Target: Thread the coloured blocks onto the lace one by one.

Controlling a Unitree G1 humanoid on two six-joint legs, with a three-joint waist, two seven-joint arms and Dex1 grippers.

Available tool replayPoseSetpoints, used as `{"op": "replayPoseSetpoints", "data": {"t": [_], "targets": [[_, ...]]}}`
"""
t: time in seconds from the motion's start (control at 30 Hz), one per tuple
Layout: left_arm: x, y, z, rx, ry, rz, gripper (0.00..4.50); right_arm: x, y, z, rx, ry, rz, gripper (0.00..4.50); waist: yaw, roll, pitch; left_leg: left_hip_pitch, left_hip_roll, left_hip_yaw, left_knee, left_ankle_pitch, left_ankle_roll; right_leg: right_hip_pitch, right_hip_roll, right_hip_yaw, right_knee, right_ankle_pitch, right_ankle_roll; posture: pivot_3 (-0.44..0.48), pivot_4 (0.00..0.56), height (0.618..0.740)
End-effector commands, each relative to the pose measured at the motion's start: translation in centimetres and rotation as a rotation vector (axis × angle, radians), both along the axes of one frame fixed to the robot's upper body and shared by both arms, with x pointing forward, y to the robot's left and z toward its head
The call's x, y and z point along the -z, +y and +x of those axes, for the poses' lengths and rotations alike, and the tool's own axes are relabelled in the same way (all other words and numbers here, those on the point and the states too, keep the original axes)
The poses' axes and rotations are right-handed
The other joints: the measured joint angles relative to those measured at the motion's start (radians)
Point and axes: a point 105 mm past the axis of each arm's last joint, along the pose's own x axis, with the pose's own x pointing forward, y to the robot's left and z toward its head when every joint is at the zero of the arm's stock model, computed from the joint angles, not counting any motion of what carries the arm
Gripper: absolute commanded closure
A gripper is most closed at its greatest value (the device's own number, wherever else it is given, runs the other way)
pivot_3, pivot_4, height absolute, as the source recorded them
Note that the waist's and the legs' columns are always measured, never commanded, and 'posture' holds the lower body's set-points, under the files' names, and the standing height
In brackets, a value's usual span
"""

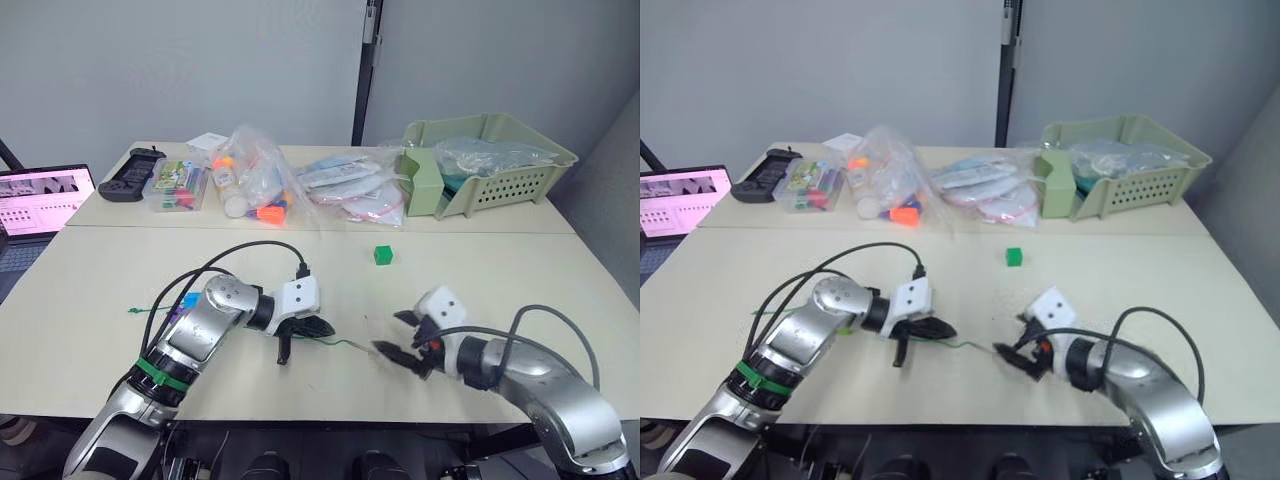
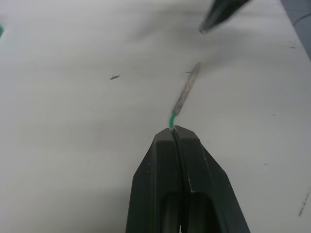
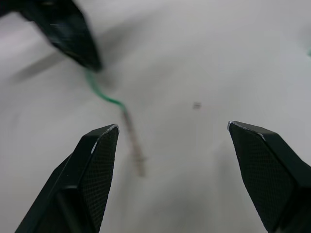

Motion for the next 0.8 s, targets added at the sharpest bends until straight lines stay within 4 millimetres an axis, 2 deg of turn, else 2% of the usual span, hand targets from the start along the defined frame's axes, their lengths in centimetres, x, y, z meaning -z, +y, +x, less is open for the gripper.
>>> {"op": "replayPoseSetpoints", "data": {"t": [0.03, 0.13, 0.23, 0.3, 0.43, 0.53, 0.63, 0.8], "targets": [[-0.9, -0.5, -0.5, 0.069, -0.055, 0.01, 4.5, 0.3, 1.1, -0.3, -0.07, -0.016, -0.044, 0.72, 0.0, 0.0, 0.0, 0.0, 0.0, 0.0, 0.0, 0.0, 0.0, 0.0, 0.0, 0.0, 0.0, 0.0, 0.0, 0.0, 0.15, 0.74], [-0.8, -0.5, -0.4, 0.071, -0.064, 0.016, 4.5, 1.0, 1.2, 0.1, -0.079, -0.011, -0.085, 0.72, 0.0, 0.0, 0.0, 0.0, 0.0, 0.0, 0.0, 0.0, 0.0, 0.0, 0.0, 0.0, 0.0, 0.0, 0.0, 0.0, 0.15, 0.74], [-1.1, -0.6, -0.3, 0.07, -0.082, 0.007, 4.5, 2.0, 0.9, 0.8, -0.079, 0.003, -0.123, 1.49, 0.002, 0.0, 0.0, 0.0, 0.0, 0.0, 0.0, 0.0, 0.0, 0.0, 0.0, 0.0, 0.0, 0.0, 0.0, 0.0, 0.15, 0.74], [-1.2, -0.6, -0.4, 0.07, -0.08, 0.0, 4.5, 2.6, 0.6, 0.9, -0.08, 0.016, -0.141, 2.17, 0.002, 0.0, 0.0, 0.0, 0.0, 0.0, 0.001, 0.0, 0.0, 0.0, 0.0, 0.0, 0.0, 0.0, 0.0, 0.0, 0.15, 0.74], [-1.6, -0.6, -0.9, 0.079, -0.061, -0.026, 3.36, 3.6, 0.2, 0.8, -0.088, 0.028, -0.167, 3.5, 0.001, 0.0, 0.0, 0.0, 0.0, 0.0, 0.0, 0.0, 0.0, 0.0, 0.0, 0.0, 0.0, 0.0, 0.0, 0.0, 0.15, 0.74], [-1.6, -0.5, -1.0, 0.086, -0.06, -0.017, 2.32, 3.5, 0.2, 0.9, -0.091, 0.02, -0.168, 4.5, 0.001, 0.0, 0.0, 0.001, 0.0, 0.0, 0.001, 0.0, 0.0, 0.001, 0.0, 0.0, 0.0, 0.0, 0.0, 0.0, 0.15, 0.74], [-1.3, -0.6, -1.1, 0.096, -0.054, 0.002, 1.39, 3.2, 0.2, 1.2, -0.092, 0.003, -0.167, 4.5, 0.001, 0.0, 0.0, 0.001, 0.0, 0.0, 0.001, 0.0, 0.0, 0.002, 0.0, 0.0, 0.0, 0.0, 0.0, 0.0, 0.15, 0.74], [-0.6, -1.1, -1.1, 0.129, -0.056, 0.031, 1.39, 2.1, 0.3, 1.5, -0.128, -0.034, -0.188, 4.5, 0.002, 0.0, 0.0, 0.001, 0.0, 0.0, 0.001, 0.0, 0.0, 0.002, 0.0, 0.0, 0.0, 0.0, 0.0, 0.0, 0.15, 0.74]]}}
